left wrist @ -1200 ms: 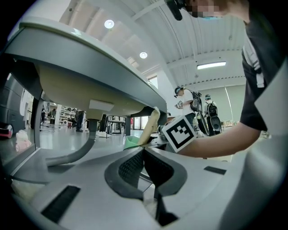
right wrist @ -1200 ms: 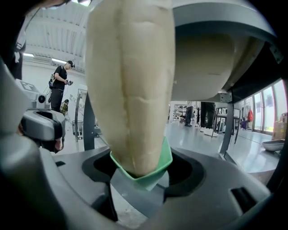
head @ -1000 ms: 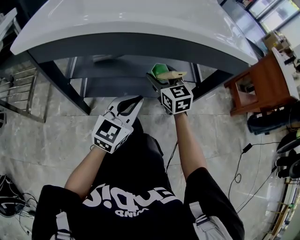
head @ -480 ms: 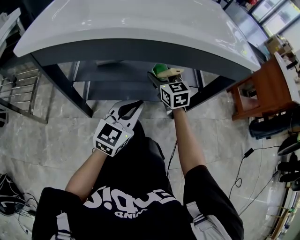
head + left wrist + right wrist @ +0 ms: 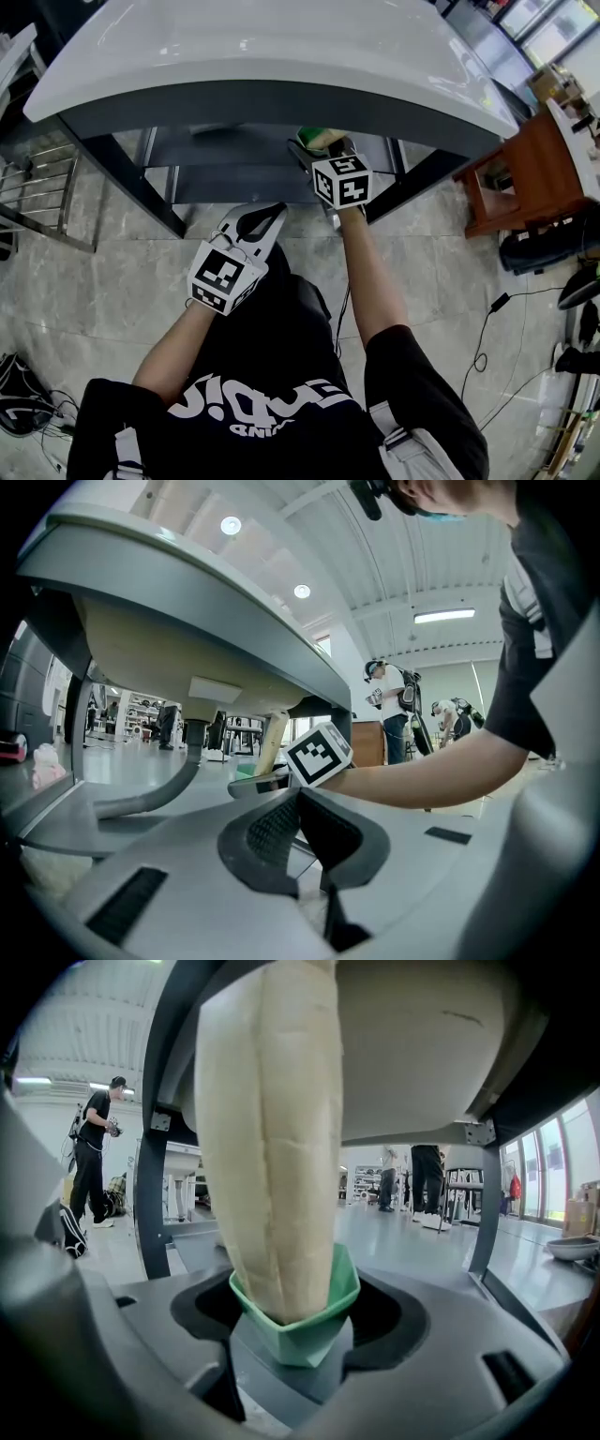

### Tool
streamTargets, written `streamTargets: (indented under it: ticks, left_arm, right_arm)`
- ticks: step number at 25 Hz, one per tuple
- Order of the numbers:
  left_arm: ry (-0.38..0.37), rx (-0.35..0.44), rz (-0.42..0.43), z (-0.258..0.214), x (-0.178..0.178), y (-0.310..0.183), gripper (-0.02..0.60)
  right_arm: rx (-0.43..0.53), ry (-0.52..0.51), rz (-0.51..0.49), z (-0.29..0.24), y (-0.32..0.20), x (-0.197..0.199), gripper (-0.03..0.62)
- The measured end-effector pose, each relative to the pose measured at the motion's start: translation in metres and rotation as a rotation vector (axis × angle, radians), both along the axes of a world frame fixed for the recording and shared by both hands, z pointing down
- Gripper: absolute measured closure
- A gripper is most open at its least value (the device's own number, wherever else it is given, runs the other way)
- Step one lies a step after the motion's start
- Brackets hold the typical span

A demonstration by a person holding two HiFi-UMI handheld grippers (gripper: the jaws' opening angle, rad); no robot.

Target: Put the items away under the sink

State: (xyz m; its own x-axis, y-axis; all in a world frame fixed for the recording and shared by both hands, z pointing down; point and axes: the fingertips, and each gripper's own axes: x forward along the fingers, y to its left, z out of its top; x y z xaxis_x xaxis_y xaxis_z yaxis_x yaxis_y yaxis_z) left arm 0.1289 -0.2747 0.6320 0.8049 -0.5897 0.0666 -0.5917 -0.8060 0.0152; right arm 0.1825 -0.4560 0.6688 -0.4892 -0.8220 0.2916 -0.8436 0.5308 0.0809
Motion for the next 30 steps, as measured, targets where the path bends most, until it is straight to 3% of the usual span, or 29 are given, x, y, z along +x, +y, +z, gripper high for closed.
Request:
streamTargets:
  ticks: [13, 30]
  left_arm:
    - [-0.002, -0.014, -0.002, 0.005, -0.001, 0.002, 0.563]
    - [-0.017, -0.029, -0.015, 0.012, -0.008, 0.002, 0.563]
  right_arm:
    - [0.075, -0.121, 0.059, -0.002, -0.006, 0.002, 0.261]
    - [0.118, -0.149, 0.124, 0.005, -0.018, 0.005, 0.261]
